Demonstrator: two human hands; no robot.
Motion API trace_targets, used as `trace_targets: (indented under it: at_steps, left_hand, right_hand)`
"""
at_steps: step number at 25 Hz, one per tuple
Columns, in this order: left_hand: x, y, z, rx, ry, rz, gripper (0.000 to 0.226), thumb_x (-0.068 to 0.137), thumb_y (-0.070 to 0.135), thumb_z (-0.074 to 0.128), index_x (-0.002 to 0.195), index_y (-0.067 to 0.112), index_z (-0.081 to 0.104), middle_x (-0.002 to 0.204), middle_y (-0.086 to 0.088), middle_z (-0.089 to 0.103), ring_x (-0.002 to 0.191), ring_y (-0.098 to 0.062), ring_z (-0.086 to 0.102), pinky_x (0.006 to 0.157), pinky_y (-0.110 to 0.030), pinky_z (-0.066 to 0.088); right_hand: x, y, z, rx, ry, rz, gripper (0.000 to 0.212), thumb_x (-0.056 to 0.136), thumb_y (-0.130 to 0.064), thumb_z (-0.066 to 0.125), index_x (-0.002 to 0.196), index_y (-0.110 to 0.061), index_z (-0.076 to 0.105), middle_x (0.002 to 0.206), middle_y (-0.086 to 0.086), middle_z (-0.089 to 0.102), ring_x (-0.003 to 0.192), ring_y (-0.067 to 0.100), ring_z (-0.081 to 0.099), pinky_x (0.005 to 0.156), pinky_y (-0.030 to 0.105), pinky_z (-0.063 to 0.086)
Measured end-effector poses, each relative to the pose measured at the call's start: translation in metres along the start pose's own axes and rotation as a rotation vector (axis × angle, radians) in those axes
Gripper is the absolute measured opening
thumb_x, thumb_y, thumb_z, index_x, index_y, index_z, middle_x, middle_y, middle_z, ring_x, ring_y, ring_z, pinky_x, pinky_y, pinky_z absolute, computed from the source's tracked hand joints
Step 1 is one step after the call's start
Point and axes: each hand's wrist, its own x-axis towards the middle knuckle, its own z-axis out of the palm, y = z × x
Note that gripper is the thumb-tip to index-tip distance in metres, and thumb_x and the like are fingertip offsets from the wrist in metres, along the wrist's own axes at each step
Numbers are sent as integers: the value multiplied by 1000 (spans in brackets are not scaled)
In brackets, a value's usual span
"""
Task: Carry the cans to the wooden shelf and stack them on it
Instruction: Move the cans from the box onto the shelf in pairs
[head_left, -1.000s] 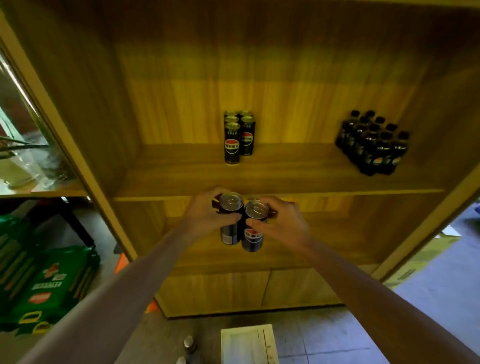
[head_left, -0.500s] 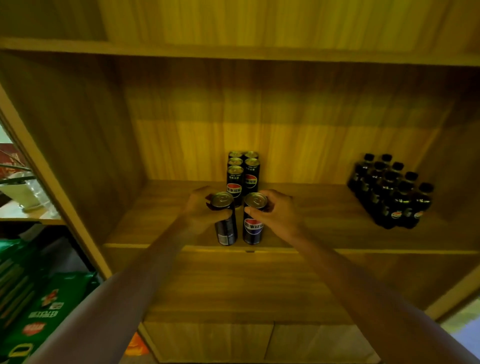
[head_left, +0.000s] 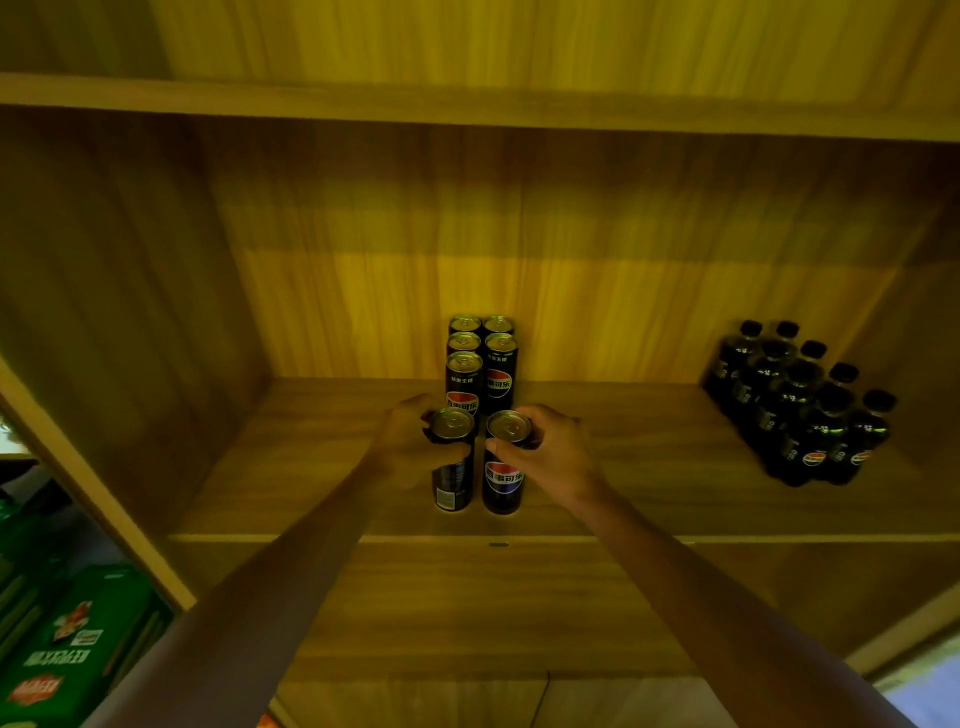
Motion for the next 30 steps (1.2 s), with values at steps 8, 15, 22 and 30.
trace_targets:
  at_steps: [8, 15, 22, 30]
  left_hand:
    - [10, -11, -15, -31, -231, -39, 71, 72, 1, 83, 132, 26, 54, 120, 6, 62, 104, -13, 63, 74, -21, 53]
    - [40, -14, 2, 88, -45, -28, 58, 56, 16, 90, 108, 16, 67, 105, 2, 71, 98, -15, 68, 79, -34, 55]
    - [61, -3, 19, 288, 129, -97, 58, 63, 25, 88, 113, 13, 62, 104, 2, 67, 92, -15, 62, 73, -27, 51]
    - [62, -5, 19, 298, 146, -87, 59, 62, 28, 90, 112, 14, 63, 106, -2, 69, 95, -20, 65, 78, -39, 56]
  right_hand:
    - [-4, 29, 2, 44, -98, 25, 72, 65, -63, 79, 123, -26, 59, 119, -7, 69, 109, 10, 67, 87, 44, 60]
    - [28, 36, 9, -6, -84, 47, 56, 78, -42, 82, 126, -25, 58, 120, -8, 67, 109, 8, 64, 92, 42, 58]
    - [72, 37, 14, -102, 13, 48, 57, 79, -35, 82, 128, -14, 59, 123, 4, 68, 110, 18, 65, 93, 38, 56]
    - [103, 40, 16, -140, 22, 80, 60, 81, -31, 80, 131, -8, 56, 128, 10, 65, 117, 25, 63, 97, 41, 54]
